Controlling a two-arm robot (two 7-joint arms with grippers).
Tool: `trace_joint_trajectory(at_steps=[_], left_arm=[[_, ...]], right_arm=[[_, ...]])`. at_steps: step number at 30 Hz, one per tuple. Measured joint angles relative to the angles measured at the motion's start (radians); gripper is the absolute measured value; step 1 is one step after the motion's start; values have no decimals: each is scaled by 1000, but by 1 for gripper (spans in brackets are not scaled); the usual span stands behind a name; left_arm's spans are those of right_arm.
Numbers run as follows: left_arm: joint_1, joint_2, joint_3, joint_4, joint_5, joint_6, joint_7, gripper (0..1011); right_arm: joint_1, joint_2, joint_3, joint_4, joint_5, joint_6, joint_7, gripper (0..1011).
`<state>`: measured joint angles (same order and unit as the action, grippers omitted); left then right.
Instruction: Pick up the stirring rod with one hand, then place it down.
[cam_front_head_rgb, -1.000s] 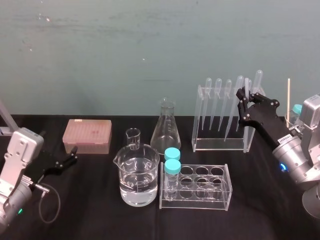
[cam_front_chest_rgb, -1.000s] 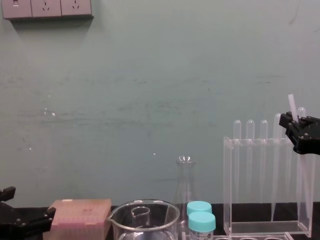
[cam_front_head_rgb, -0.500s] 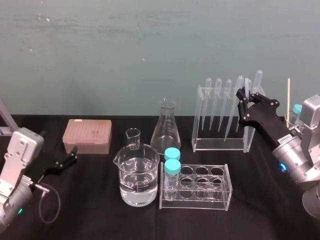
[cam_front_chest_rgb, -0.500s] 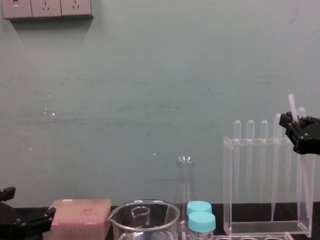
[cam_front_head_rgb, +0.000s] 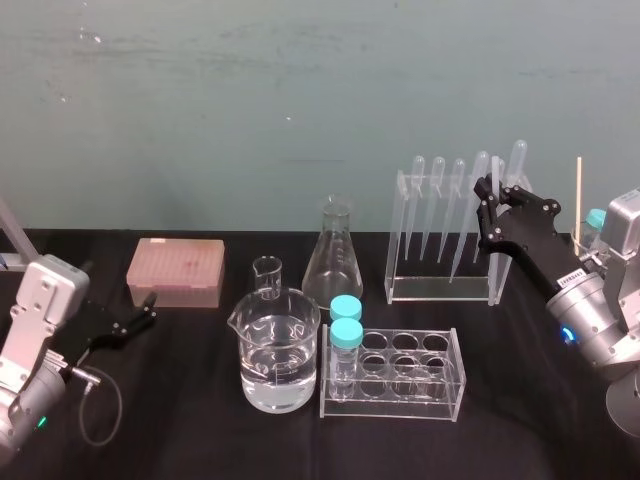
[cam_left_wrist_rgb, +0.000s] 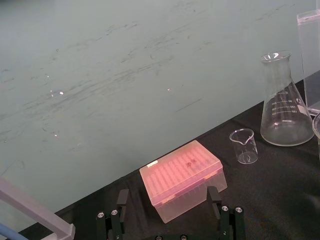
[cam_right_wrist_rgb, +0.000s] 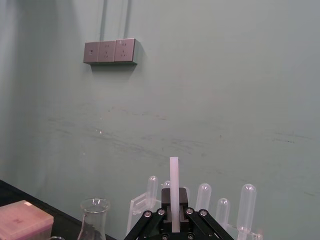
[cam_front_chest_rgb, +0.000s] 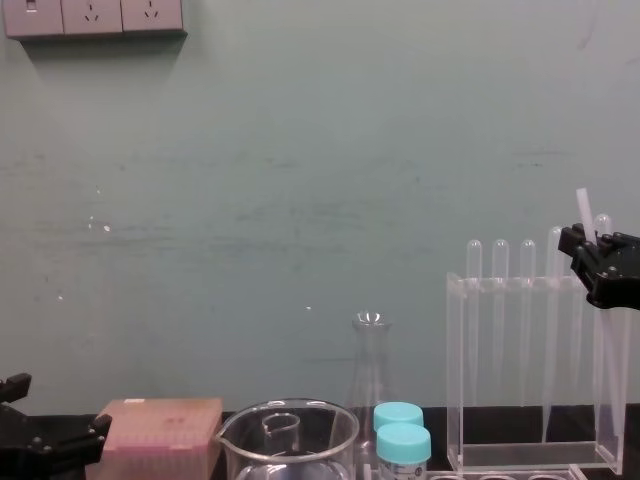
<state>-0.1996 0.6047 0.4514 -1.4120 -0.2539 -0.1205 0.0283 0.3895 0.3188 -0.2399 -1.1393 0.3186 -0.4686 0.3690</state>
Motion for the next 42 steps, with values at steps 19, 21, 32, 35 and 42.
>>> trace_joint_trajectory(at_steps=[19,21,32,35,42], left_arm=[[0,0,0,0,0,0,0,1000],[0,0,0,0,0,0,0,1000],[0,0,0,0,0,0,0,1000],[0,0,0,0,0,0,0,1000],[0,0,0,0,0,0,0,1000]], right_arm=[[0,0,0,0,0,0,0,69],[0,0,0,0,0,0,0,69],[0,0,0,0,0,0,0,69],[0,0,0,0,0,0,0,69],[0,0,0,0,0,0,0,69]])
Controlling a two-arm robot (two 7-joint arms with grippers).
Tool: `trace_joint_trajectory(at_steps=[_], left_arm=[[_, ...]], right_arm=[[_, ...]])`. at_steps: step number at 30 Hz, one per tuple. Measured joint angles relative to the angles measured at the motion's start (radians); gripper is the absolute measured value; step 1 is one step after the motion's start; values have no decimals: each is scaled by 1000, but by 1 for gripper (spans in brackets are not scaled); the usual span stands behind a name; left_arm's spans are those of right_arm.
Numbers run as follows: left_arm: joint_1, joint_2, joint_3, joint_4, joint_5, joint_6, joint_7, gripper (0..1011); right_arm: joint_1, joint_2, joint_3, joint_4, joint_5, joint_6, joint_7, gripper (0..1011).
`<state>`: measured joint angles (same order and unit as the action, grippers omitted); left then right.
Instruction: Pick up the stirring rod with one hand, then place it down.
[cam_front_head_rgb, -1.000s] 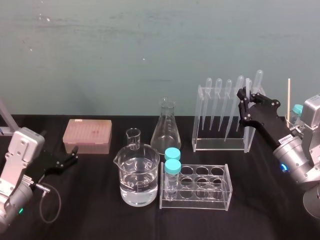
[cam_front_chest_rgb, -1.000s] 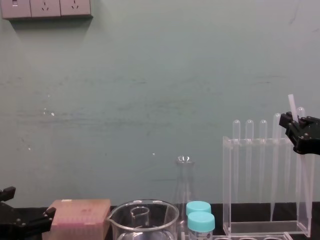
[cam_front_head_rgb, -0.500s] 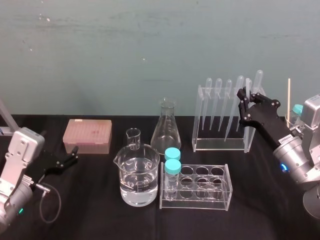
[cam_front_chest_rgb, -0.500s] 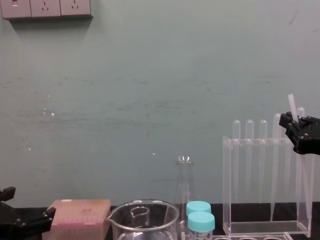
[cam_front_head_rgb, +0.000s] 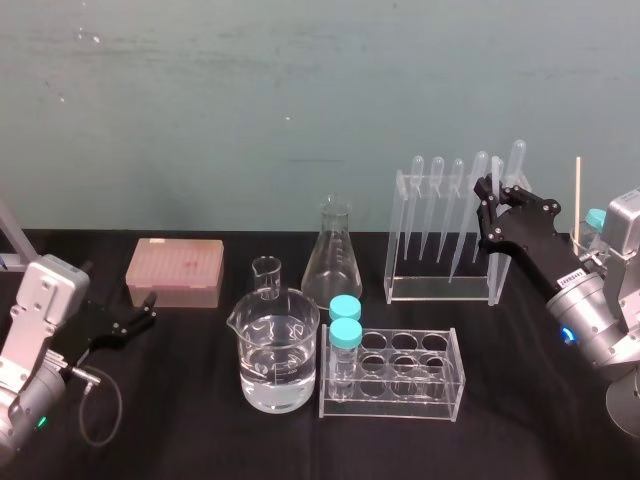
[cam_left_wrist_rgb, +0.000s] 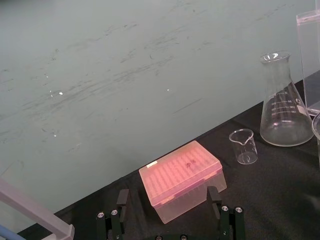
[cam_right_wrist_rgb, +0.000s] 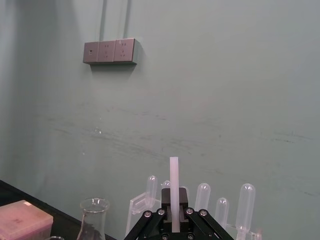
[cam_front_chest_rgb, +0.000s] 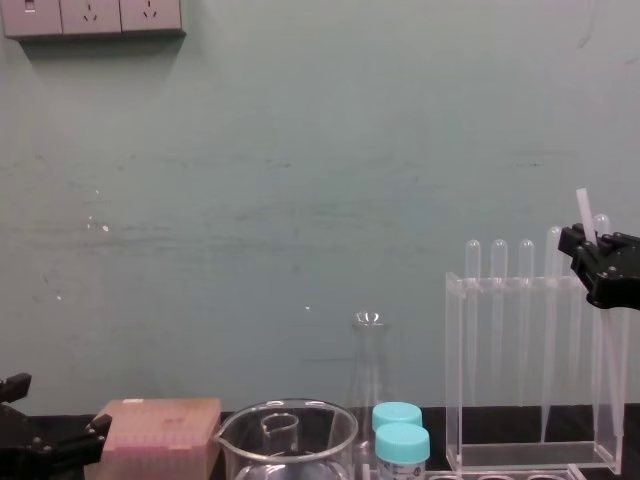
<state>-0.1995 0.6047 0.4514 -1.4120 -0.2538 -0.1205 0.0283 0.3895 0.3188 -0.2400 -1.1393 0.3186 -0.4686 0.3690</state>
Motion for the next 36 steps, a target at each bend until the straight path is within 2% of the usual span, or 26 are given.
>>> trace_joint_trajectory(at_steps=[15,26,36], left_arm=[[0,0,0,0,0,0,0,1000],[0,0,0,0,0,0,0,1000],[0,0,0,0,0,0,0,1000]], right_arm=[[-1,-1,2,-1,0,1,4,69],[-13,-11,11,-38,65,37,117,69],[-10,-12,-10,-43,101,82,218,69]])
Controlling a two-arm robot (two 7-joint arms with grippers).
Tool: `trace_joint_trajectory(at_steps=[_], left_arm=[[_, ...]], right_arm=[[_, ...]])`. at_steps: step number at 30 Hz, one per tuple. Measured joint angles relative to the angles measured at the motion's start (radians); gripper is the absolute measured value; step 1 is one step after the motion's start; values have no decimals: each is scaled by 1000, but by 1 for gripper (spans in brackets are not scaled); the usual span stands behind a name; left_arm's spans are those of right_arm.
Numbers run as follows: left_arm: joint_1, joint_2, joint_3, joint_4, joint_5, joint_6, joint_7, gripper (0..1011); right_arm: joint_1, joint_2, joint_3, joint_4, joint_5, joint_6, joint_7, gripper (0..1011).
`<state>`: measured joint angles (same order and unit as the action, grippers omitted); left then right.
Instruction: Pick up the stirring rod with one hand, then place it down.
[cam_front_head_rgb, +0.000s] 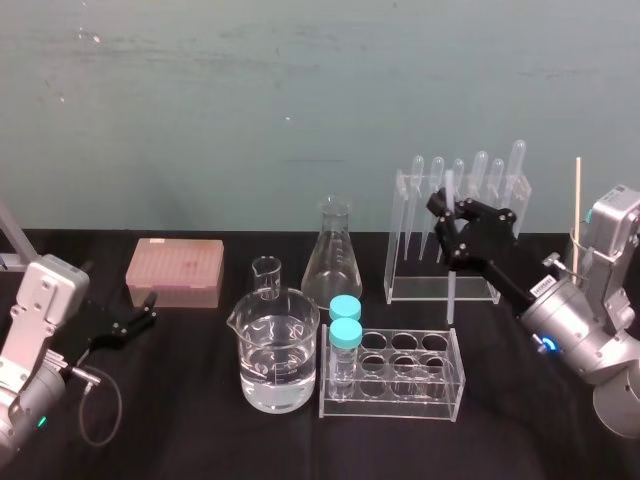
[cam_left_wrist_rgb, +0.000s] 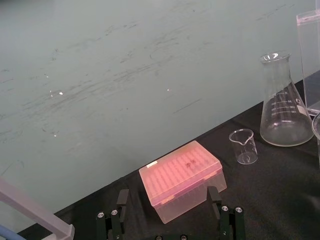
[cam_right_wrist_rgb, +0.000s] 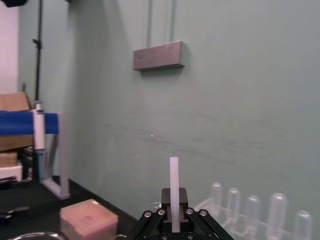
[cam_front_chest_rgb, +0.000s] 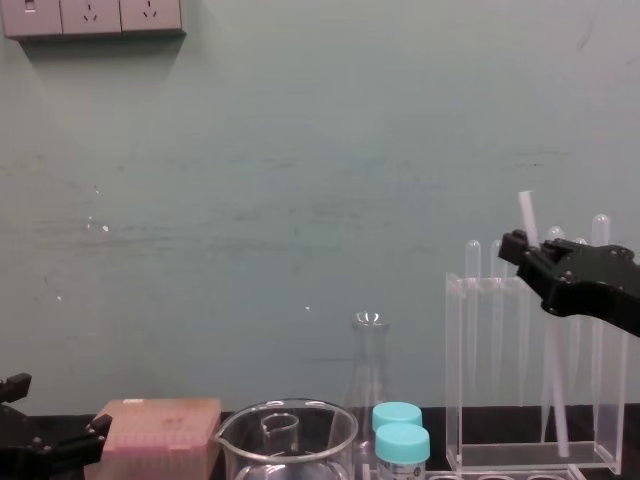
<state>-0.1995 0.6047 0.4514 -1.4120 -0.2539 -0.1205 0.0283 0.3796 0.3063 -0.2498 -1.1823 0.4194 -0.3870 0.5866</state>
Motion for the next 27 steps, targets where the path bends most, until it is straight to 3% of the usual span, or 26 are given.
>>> trace_joint_trajectory(at_steps=[11,27], left_arm=[[0,0,0,0,0,0,0,1000],[0,0,0,0,0,0,0,1000]], right_arm=[[3,14,-32,-8,14,5,50,69],[3,32,-71,-18,38,68,68,69]])
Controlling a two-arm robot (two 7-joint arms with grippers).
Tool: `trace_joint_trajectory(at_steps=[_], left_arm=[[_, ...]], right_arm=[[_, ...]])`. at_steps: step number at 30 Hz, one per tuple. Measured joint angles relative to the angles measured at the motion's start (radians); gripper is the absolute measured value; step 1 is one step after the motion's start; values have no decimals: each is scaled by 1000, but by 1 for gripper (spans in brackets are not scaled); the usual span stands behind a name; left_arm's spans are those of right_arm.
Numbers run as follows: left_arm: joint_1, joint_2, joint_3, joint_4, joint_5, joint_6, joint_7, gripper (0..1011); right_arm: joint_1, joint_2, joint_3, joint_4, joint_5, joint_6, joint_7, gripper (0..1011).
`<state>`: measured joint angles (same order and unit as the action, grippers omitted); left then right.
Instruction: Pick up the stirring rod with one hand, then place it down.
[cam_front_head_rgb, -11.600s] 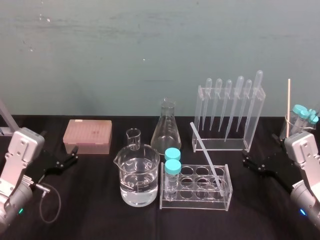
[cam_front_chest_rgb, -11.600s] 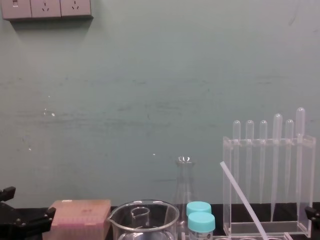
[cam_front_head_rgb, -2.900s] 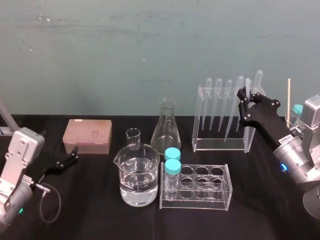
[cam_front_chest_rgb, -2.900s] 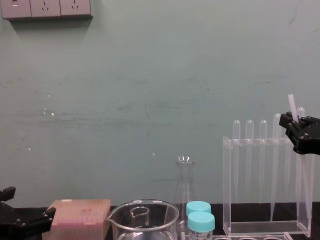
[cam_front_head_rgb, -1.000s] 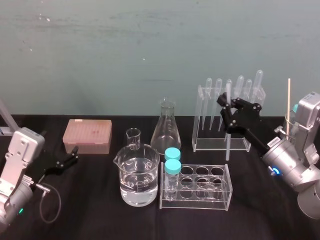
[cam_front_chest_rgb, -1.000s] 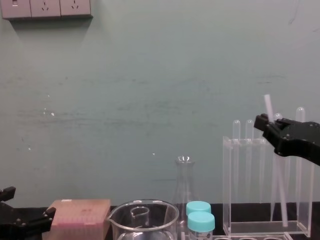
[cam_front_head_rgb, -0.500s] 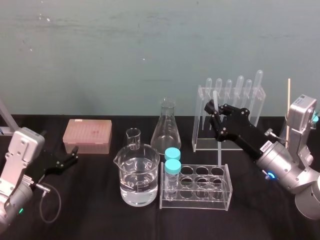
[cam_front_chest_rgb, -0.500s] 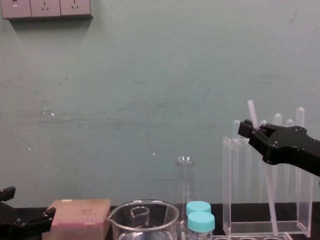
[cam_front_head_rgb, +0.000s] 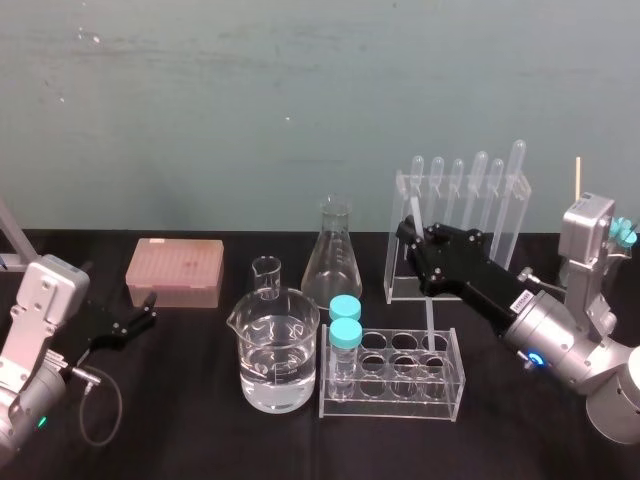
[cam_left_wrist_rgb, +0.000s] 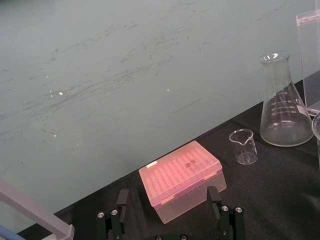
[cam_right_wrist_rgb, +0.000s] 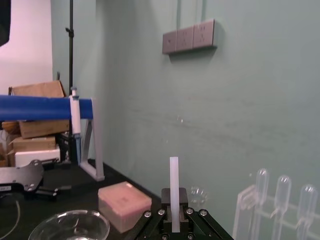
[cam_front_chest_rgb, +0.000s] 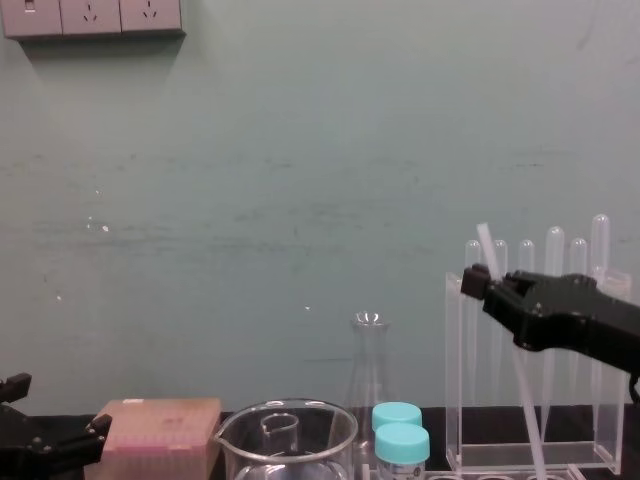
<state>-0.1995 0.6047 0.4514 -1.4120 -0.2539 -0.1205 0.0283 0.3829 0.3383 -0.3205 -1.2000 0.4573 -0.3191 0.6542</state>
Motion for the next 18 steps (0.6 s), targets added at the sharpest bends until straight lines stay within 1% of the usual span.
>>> trace_joint_trajectory(at_steps=[5,7,12,18], left_arm=[[0,0,0,0,0,0,0,1000],[0,0,0,0,0,0,0,1000],[0,0,0,0,0,0,0,1000],[0,0,0,0,0,0,0,1000]], right_arm=[[12,0,-15,27,5,40,-5,68],[16,-1,-20,37,5,47,-5,69],[32,-3,-37,72,-4,54,-6,69],[50,-8,-54,108,-22,48,-4,69]])
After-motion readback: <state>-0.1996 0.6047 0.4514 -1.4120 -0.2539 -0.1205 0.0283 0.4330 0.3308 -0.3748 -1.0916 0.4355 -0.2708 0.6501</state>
